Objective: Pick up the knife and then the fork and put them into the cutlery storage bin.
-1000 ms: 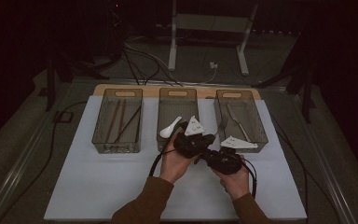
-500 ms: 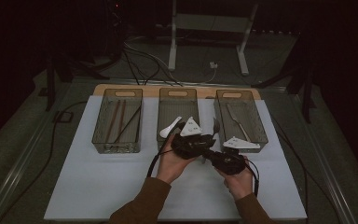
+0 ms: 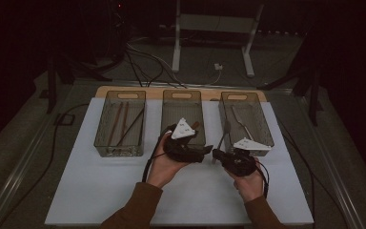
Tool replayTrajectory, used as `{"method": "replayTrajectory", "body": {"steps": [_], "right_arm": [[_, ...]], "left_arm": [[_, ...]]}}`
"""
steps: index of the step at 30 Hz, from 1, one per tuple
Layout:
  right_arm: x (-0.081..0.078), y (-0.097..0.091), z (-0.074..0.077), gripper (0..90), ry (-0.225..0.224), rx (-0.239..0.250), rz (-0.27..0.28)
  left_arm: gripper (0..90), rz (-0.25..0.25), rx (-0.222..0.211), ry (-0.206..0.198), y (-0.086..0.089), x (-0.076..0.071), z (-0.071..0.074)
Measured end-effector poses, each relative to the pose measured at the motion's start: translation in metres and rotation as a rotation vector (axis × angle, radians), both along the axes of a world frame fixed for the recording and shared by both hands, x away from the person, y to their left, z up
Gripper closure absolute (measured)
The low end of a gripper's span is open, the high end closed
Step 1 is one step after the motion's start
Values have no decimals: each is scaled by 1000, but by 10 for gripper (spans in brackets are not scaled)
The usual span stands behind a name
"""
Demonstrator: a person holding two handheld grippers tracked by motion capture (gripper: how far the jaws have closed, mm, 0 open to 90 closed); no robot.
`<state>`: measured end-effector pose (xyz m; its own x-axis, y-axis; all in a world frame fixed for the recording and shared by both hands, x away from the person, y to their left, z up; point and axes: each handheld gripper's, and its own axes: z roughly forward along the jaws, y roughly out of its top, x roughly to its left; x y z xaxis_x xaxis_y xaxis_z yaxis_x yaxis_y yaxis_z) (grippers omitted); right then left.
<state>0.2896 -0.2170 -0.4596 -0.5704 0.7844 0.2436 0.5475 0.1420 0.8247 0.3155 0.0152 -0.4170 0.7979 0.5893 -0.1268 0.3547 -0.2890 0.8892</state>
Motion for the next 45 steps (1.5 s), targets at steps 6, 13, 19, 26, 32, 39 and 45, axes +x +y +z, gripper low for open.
{"method": "replayTrajectory", "body": {"steps": [6,13,19,26,32,39,45], "right_arm": [[3,-6,3,871,-1,-10,-18],[9,-13,8,871,-4,-25,-42],[14,-20,15,871,-10,-28,-63],[19,-28,22,871,-19,-27,-85],[24,-36,25,871,-19,-24,-106],[29,-48,33,870,-31,-18,-141],[34,-58,36,870,-30,-17,-175]], "left_arm": [[161,72,28,7,28,-3,-5],[11,133,17,13,66,-7,-12],[6,171,22,-13,89,-14,-17],[6,247,33,-49,121,-21,-22],[6,318,30,-63,150,-29,-33],[6,381,35,-77,173,-41,-42],[6,415,49,-84,187,-47,-46]]}}
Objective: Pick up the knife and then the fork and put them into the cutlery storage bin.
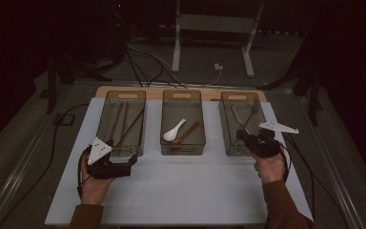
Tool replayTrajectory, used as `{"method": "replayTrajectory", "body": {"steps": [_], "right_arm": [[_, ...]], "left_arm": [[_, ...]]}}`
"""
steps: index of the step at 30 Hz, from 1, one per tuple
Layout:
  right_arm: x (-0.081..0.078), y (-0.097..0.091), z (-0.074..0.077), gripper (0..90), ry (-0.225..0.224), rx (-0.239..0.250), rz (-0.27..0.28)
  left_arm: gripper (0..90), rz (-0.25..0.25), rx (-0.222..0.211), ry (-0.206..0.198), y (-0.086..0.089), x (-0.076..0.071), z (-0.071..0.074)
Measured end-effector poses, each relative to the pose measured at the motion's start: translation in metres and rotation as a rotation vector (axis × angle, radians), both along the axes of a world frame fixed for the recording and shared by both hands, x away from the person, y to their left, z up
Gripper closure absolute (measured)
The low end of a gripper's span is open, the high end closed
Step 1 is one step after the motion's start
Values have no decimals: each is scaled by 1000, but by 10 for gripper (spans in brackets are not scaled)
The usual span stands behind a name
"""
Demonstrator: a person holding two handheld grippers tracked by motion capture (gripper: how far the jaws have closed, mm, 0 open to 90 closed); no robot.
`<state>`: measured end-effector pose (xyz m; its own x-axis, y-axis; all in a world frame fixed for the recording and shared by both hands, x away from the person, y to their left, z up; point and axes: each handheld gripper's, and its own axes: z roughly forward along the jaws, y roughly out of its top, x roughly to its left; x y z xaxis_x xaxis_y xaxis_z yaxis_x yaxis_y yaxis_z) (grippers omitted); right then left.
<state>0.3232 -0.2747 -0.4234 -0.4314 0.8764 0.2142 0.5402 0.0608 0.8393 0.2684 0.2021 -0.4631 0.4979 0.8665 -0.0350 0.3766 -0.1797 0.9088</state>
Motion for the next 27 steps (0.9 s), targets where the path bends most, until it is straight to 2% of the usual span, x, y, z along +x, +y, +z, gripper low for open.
{"method": "replayTrajectory", "body": {"steps": [5,8,17,23,27], "right_arm": [[6,-9,1,870,1,-8,-27],[8,-15,2,870,2,-9,-47],[18,-32,1,870,23,-44,-96],[24,-41,-3,870,34,-54,-122],[28,-45,-7,870,52,-81,-129]], "left_arm": [[6,5,14,-3,6,-5,0],[6,17,-6,-11,11,-7,-2],[6,43,-8,-17,18,-8,-3],[6,61,-12,-18,21,-11,-4],[6,65,-13,-13,23,-11,-5]]}}
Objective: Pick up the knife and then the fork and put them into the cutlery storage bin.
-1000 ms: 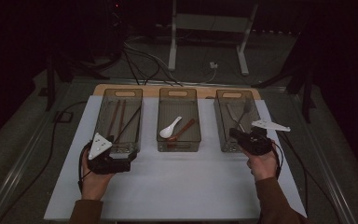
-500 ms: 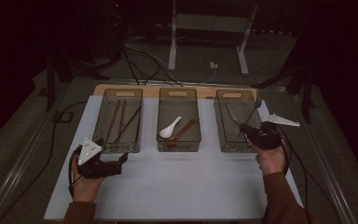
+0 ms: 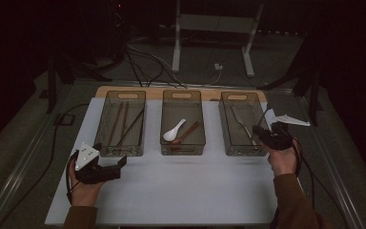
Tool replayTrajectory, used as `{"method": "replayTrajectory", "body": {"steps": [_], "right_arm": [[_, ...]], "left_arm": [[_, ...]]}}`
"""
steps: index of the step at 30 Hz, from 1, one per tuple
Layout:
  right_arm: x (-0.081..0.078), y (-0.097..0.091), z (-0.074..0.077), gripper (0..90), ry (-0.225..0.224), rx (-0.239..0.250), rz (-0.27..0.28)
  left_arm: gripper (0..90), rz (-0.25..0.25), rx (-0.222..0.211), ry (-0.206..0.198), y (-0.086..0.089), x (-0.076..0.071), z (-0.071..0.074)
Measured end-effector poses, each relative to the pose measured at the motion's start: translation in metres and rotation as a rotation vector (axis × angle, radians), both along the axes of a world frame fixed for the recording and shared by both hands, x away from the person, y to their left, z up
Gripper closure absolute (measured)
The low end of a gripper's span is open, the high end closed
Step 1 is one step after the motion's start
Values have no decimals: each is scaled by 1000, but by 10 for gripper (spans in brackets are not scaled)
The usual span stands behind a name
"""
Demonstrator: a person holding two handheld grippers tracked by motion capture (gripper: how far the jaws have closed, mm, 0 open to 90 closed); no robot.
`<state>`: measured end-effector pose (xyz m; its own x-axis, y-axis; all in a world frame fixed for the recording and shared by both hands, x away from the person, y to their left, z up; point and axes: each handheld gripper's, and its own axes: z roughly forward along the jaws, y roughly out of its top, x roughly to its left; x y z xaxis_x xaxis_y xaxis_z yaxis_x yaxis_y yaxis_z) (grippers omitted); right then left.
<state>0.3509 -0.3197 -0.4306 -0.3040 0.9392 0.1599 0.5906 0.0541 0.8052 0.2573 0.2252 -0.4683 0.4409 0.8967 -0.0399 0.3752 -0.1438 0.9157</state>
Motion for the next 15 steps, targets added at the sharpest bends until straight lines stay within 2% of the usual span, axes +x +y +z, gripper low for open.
{"method": "replayTrajectory", "body": {"steps": [11,15], "right_arm": [[9,0,-14,870,65,-65,6],[13,0,-19,869,86,-85,3]], "left_arm": [[6,4,-2,4,1,-1,0],[6,2,-17,6,2,0,0]]}}
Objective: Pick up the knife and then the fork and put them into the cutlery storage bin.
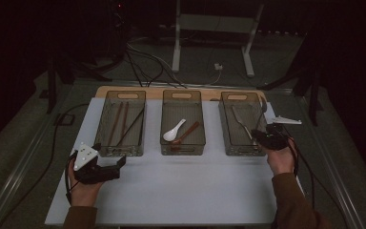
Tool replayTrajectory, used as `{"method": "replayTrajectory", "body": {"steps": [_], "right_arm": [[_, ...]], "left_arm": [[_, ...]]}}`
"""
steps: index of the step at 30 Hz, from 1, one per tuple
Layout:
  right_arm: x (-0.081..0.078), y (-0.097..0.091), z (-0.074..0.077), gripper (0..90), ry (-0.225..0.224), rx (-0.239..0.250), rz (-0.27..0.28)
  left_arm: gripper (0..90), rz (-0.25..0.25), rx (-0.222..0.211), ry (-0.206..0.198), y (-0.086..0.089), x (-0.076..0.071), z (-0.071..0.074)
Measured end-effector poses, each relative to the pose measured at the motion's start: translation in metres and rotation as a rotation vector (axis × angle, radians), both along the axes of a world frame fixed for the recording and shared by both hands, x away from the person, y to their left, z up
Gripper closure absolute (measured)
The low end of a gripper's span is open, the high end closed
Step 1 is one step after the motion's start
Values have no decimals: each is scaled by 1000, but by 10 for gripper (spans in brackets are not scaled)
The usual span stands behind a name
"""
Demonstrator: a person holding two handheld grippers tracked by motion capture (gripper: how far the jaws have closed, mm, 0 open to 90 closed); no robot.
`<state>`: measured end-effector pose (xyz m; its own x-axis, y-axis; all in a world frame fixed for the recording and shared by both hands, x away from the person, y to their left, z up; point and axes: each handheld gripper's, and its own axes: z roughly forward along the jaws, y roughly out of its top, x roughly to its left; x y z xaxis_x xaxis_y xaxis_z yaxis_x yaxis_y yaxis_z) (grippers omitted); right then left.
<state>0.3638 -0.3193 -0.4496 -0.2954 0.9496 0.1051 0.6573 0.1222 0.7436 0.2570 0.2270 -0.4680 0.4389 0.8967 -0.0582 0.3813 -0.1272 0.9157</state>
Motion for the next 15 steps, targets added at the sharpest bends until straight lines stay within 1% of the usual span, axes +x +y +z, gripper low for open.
{"method": "replayTrajectory", "body": {"steps": [7,9,13,15], "right_arm": [[5,-1,-6,869,29,-8,-1],[6,-1,-6,869,34,-9,0],[9,1,-10,869,58,-19,12],[11,2,-12,868,78,-23,18]], "left_arm": [[6,-2,-10,1,0,0,1],[6,-4,-26,1,1,0,1],[6,-2,-31,-1,1,0,2],[6,-2,-32,1,1,0,2]]}}
